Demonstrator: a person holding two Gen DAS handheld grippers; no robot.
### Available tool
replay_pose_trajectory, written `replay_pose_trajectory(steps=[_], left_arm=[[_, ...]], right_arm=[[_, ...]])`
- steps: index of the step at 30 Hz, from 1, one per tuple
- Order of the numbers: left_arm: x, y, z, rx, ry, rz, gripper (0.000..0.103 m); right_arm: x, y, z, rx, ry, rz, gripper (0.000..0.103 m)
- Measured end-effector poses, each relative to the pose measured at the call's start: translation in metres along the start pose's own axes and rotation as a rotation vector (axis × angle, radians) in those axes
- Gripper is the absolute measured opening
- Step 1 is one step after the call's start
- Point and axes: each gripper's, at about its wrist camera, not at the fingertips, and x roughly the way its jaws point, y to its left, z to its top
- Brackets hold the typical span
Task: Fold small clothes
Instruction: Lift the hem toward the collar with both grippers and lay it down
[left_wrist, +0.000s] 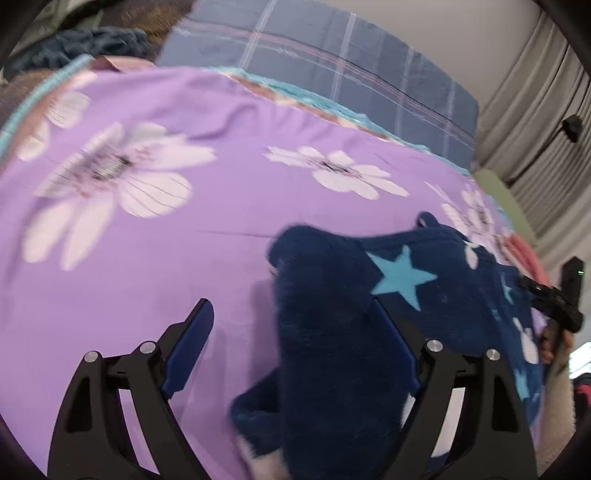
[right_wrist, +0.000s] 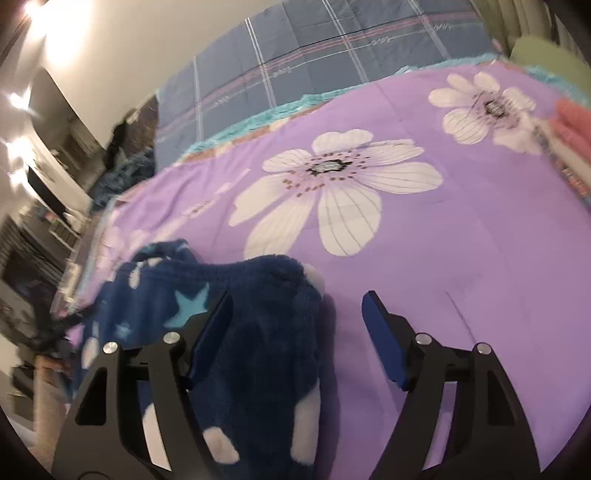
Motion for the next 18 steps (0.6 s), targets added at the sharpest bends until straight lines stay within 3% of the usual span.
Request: replay_pose_trajectory(steps=[1, 2, 3, 4, 5, 7, 9, 11, 13, 14, 16, 18], left_arm=[[0.007, 0.000, 0.002, -0.013, 0.020, -0.024, 0.085], [0.011, -0.002, 0.003, -0.020, 0.027, -0.035, 0.069], [0.014, -0.003, 0.004, -0.020, 0.032, -0.056, 0.030], [0.015, -0.006, 0.005, -0.016, 0.040, -0.087, 0.014], [0.009, -0.011, 0.006, -0.009, 0.022, -0.082, 0.012], [-0.014, -0.024, 0.003, 0.037, -0.043, -0.050, 0.011], [-0.044, -0.031, -0.004, 0.064, -0.095, -0.045, 0.011], [-0.059, -0.031, -0.008, 0.088, -0.120, -0.006, 0.015], [-0.048, -0.024, -0.008, 0.084, -0.110, 0.072, 0.037], [-0.041, -0.019, -0.009, 0.069, -0.092, 0.092, 0.054], [-0.030, -0.008, -0.017, 0.003, -0.036, 0.100, 0.055], [-0.039, -0.002, -0.027, -0.048, -0.035, 0.047, 0.057]], right_arm=[[0.004, -0.003, 0.003, 0.017, 0.016, 0.038, 0.068], [0.009, -0.006, 0.007, 0.044, 0.042, 0.094, 0.062], [0.014, -0.006, 0.009, 0.061, 0.058, 0.125, 0.045], [0.017, -0.004, 0.010, 0.067, 0.067, 0.137, 0.025], [0.018, 0.002, 0.012, 0.047, 0.070, 0.142, 0.016], [0.005, 0.013, 0.014, 0.015, 0.020, 0.151, 0.014], [-0.021, 0.025, 0.015, -0.024, -0.062, 0.232, 0.014], [-0.031, 0.029, 0.019, -0.041, -0.090, 0.231, 0.016], [-0.014, 0.030, 0.022, -0.053, -0.038, 0.118, 0.034], [0.002, 0.029, 0.020, -0.060, 0.015, -0.003, 0.036], [0.014, 0.022, 0.010, -0.035, 0.058, -0.106, 0.036], [0.002, 0.014, -0.006, 0.011, 0.041, -0.059, 0.036]])
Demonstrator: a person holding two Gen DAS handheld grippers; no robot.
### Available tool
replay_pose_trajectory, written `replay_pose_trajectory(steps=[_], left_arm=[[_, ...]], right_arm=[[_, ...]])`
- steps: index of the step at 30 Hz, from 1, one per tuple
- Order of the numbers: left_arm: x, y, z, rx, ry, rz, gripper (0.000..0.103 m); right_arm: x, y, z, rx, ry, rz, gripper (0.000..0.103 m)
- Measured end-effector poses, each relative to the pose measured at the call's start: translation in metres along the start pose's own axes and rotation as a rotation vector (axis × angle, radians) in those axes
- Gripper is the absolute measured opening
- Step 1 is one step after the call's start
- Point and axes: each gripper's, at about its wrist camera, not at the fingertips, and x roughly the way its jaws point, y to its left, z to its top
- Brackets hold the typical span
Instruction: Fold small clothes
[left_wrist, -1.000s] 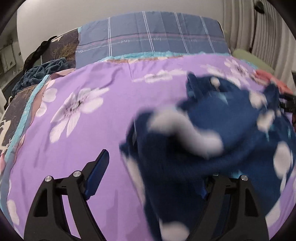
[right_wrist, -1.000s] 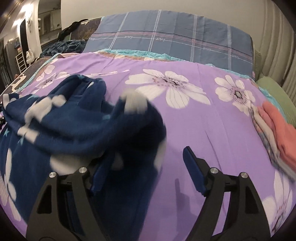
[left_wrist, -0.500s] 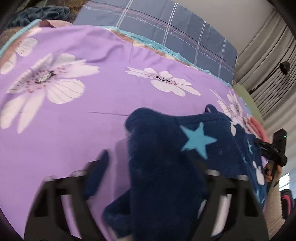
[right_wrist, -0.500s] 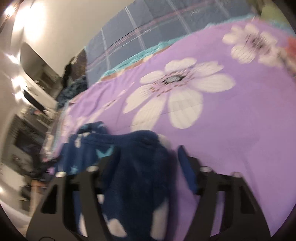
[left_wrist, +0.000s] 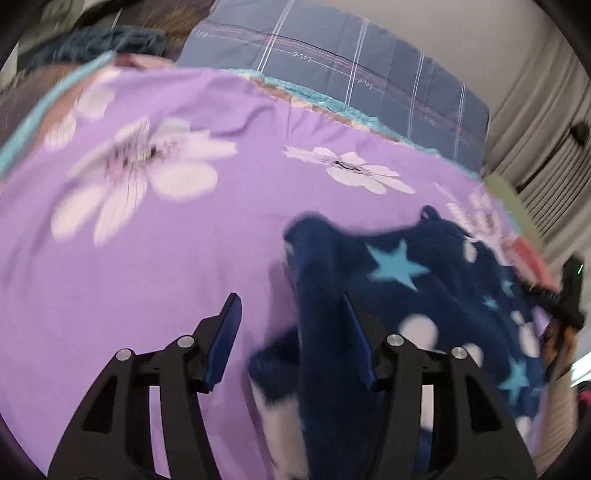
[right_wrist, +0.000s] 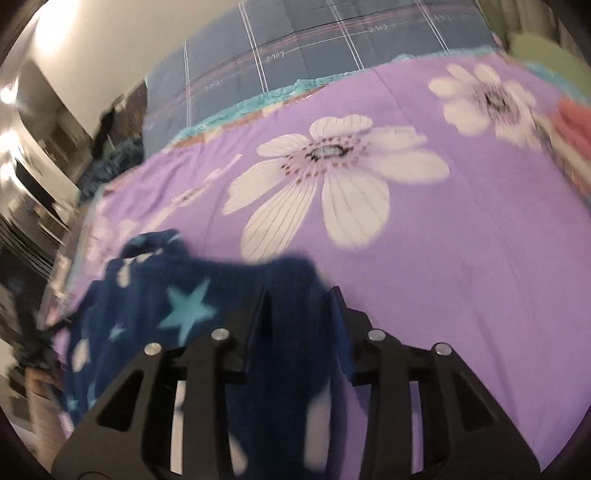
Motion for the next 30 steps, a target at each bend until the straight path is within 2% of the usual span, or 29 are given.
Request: replay_pose_trajectory(steps=[3, 6, 8, 11, 14, 16, 17, 18, 19, 21, 23, 27, 28, 30], left_arm=[[-0.034, 0.004, -0.026, -0.023, -0.040, -0.067, 0.061], [-0.064, 0.004, -0.063, -0.027, -0.039, -0.130, 0.061], [-0.075, -0.001, -0.089, -0.003, -0.023, -0.154, 0.061], [-0.084, -0.010, -0.127, 0.054, 0.012, -0.150, 0.061], [-0.086, -0.004, -0.140, 0.030, 0.027, -0.180, 0.060], [-0.084, -0.004, -0.145, 0.018, 0.027, -0.195, 0.044], [-0.088, -0.007, -0.146, 0.031, 0.023, -0.189, 0.027], [-0.092, -0.009, -0.147, 0.040, 0.014, -0.184, 0.006], [-0.100, -0.014, -0.147, 0.044, 0.001, -0.194, 0.006], [-0.121, -0.019, -0.144, 0.068, -0.050, -0.152, 0.006], [-0.129, -0.018, -0.147, 0.092, -0.051, -0.109, 0.006], [-0.093, -0.005, -0.171, 0.095, 0.057, -0.030, 0.009], [-0.090, -0.004, -0.177, 0.103, 0.024, -0.026, 0.010], [-0.095, -0.006, -0.176, 0.084, 0.010, -0.014, 0.015]], right_arm=[[-0.039, -0.007, -0.031, -0.023, -0.049, -0.004, 0.046], [-0.072, -0.010, -0.065, -0.064, -0.055, -0.021, 0.047], [-0.091, -0.011, -0.091, -0.077, -0.053, -0.009, 0.047], [-0.107, -0.009, -0.125, -0.088, -0.049, 0.010, 0.051], [-0.113, -0.004, -0.152, -0.087, -0.040, 0.028, 0.056], [-0.114, -0.002, -0.165, -0.083, -0.035, 0.046, 0.058], [-0.113, 0.001, -0.170, -0.080, -0.035, 0.053, 0.058], [-0.112, 0.002, -0.173, -0.076, -0.034, 0.056, 0.058], [-0.112, 0.004, -0.175, -0.066, -0.032, 0.053, 0.058], [-0.115, 0.005, -0.177, -0.054, -0.040, 0.054, 0.058], [-0.121, 0.007, -0.180, -0.051, -0.055, 0.067, 0.058], [-0.122, 0.005, -0.185, -0.055, -0.057, 0.062, 0.061], [-0.120, 0.003, -0.186, -0.049, -0.051, 0.060, 0.061], [-0.116, -0.002, -0.190, -0.029, -0.040, 0.059, 0.061]])
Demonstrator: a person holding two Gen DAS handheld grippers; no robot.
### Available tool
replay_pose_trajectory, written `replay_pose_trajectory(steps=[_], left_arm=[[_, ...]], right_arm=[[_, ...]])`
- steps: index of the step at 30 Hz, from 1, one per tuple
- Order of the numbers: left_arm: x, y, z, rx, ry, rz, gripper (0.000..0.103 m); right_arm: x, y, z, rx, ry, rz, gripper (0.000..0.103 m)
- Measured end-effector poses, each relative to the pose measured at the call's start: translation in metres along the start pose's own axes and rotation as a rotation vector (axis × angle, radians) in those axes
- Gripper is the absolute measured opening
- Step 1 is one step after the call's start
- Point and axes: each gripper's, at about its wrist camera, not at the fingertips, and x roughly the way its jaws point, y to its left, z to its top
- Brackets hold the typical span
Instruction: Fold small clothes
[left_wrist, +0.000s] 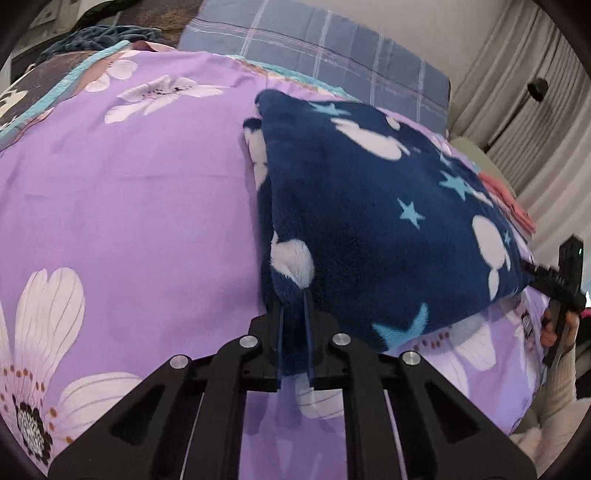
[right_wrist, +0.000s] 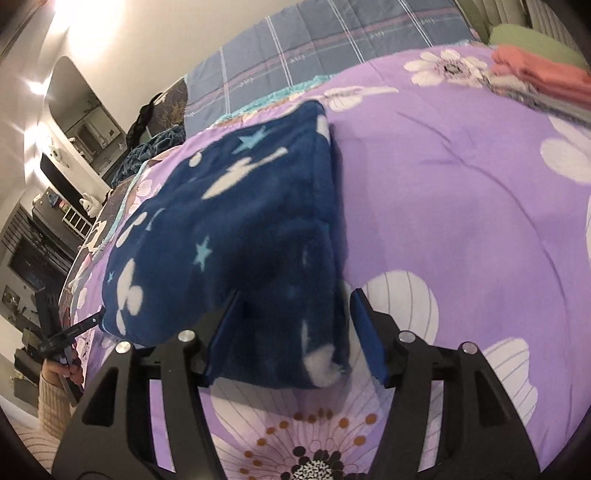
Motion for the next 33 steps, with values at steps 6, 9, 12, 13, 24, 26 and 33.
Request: replay_pose_trajectory(steps=[6, 9, 12, 13, 24, 26, 33], left_arm=[[-0.042, -0.058, 0.030, 0.161, -0.112, 0.152, 0.036], [-0.041, -0.120, 0.038, 0.308, -0.148, 0.063, 0.050], [-0.003, -0.199, 0.029, 0.502, -0.065, -0.041, 0.051], [0.012, -0.223, 0.024, 0.557, -0.034, -0.073, 0.053], [0.129, -0.393, -0.043, 0.980, 0.069, -0.063, 0.089], [0.139, -0.398, -0.043, 0.977, 0.076, -0.036, 0.091], [0.138, -0.378, -0.021, 0.862, 0.053, -0.033, 0.053]], right_arm=[[-0.013, -0.008, 0.004, -0.027, -0.042, -0.009, 0.060], [-0.017, -0.022, 0.010, 0.024, -0.069, -0.015, 0.042], [-0.015, -0.037, 0.021, 0.080, -0.060, -0.015, 0.014], [-0.013, -0.040, 0.024, 0.082, -0.053, -0.023, 0.011], [0.025, -0.056, 0.062, -0.007, 0.122, 0.138, 0.063], [0.038, -0.060, 0.078, -0.015, 0.157, 0.179, 0.063], [0.073, -0.045, 0.121, -0.072, 0.244, 0.252, 0.062]])
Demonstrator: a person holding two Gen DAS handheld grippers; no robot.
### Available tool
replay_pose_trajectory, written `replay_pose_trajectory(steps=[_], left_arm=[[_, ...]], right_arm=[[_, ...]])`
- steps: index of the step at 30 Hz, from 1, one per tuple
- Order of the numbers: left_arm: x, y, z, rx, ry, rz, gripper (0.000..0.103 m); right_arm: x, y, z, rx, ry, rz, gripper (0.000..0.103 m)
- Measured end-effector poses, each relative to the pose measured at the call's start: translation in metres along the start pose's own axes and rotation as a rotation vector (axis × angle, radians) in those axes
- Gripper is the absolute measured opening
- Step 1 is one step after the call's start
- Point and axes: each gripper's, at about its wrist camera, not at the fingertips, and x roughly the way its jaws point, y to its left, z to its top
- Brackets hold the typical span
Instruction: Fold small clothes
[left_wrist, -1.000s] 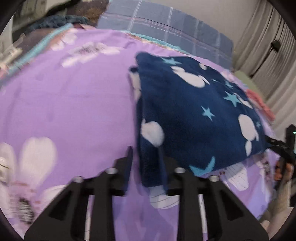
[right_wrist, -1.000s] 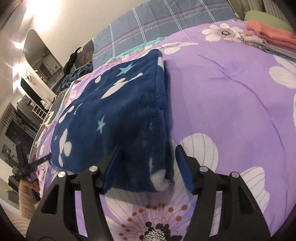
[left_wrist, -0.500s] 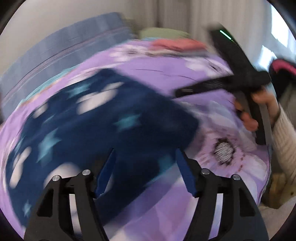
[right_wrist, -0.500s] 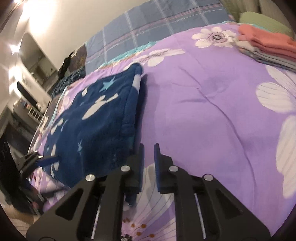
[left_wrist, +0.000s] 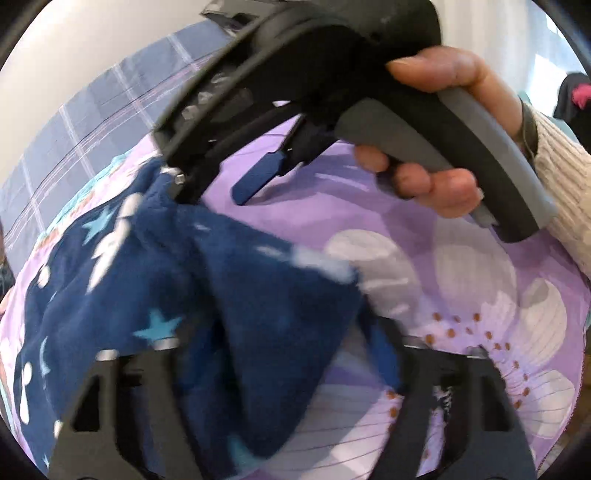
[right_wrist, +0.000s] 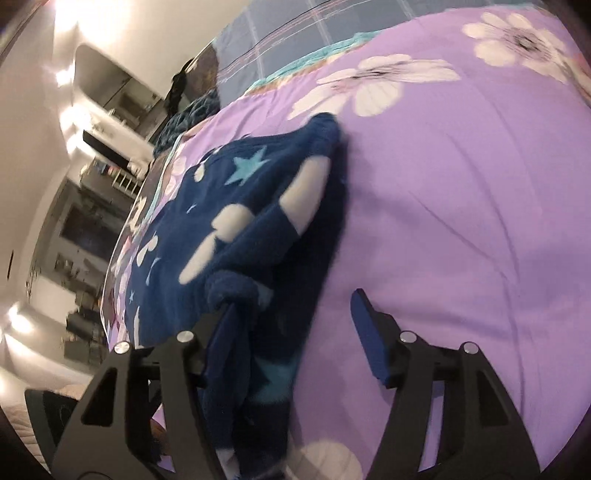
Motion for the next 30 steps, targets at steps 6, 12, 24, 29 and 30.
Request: replay_pose_trajectory(steps=[6, 12, 24, 29, 30], left_arm=[[-0.021, 0.035, -0.011, -0.119, -0.020, -0.120, 0.020], [-0.020, 0.035, -0.015, -0.154, -0.029, -0.152, 0.019], [-0.011, 0.026, -0.014, -0.129, -0.027, -0.164, 0.019], [-0.008, 0.030, -0.012, -0.108, -0.032, -0.157, 0.019], [-0.007, 0.031, -0.012, -0.113, -0.033, -0.161, 0.019]], right_arm=[[-0.015, 0.004, -0.004, -0.076, 0.041, -0.038, 0.063], [-0.021, -0.018, -0.010, -0.006, 0.039, 0.017, 0.063], [-0.064, -0.061, -0.005, 0.145, -0.087, 0.076, 0.051], [-0.014, -0.044, 0.024, 0.141, 0.002, 0.106, 0.047], [-0.002, -0.037, 0.030, 0.122, 0.029, 0.103, 0.042]])
